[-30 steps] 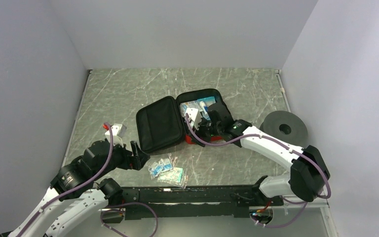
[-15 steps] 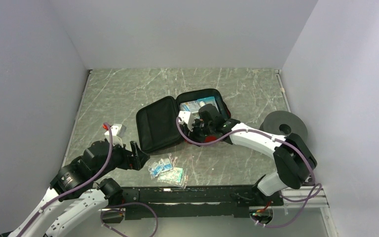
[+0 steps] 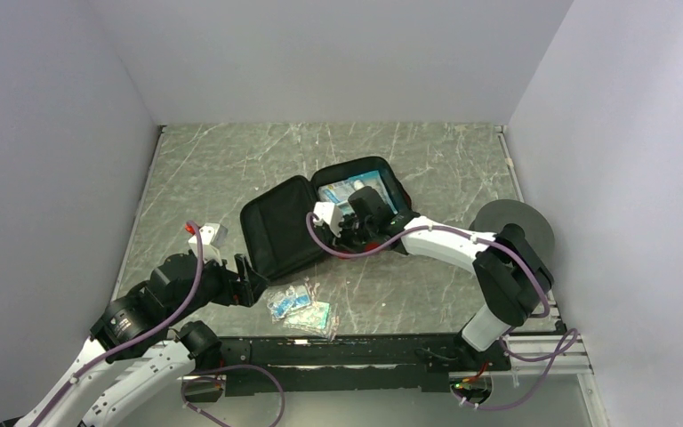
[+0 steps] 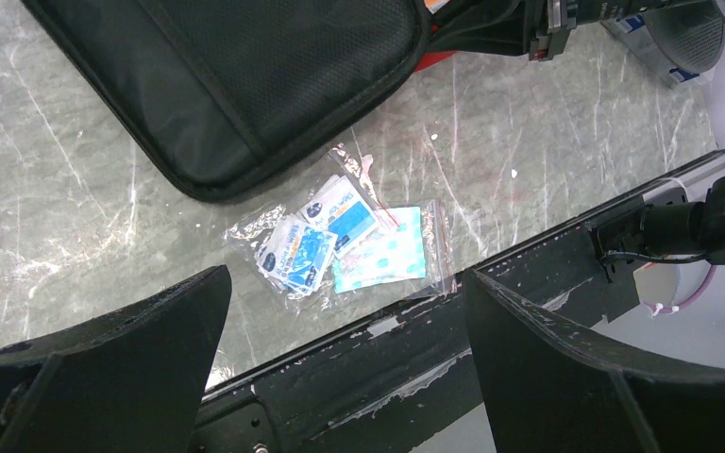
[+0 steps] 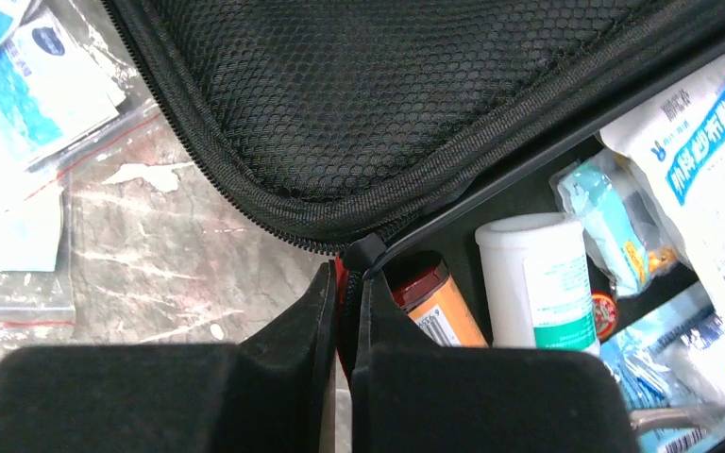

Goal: Organize the medicine kit
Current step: Move the medicine box to the center of the board.

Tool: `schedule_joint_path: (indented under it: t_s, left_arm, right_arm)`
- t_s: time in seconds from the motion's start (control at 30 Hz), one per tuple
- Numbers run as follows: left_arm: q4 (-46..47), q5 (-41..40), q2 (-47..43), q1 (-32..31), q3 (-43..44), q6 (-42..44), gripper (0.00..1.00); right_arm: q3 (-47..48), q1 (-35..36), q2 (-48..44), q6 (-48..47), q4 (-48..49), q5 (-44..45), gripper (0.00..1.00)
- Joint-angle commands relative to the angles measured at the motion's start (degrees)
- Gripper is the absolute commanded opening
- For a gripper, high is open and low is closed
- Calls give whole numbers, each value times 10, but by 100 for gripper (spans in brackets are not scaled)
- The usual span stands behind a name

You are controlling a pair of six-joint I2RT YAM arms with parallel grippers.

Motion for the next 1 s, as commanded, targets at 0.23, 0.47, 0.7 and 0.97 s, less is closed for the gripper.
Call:
schedule_joint_path:
  t_s: [0.23,0.47,0.7,0.97]
  left_arm:
    - [18,0,-1,1,3,9,99]
    - [19,5,-9,1,2,11,99]
    - [27,19,-1,2,0,17,99]
    - [30,16,22,1,-2,13,99]
  right_arm:
    - [41,-26,5,-168,-88,-10,0]
    - [58,-119,-6,-219,-101,-55,0]
    - [90,-156,32,-239,-138,-73,0]
    - [20,-158,-43,-140,-50,-13,34]
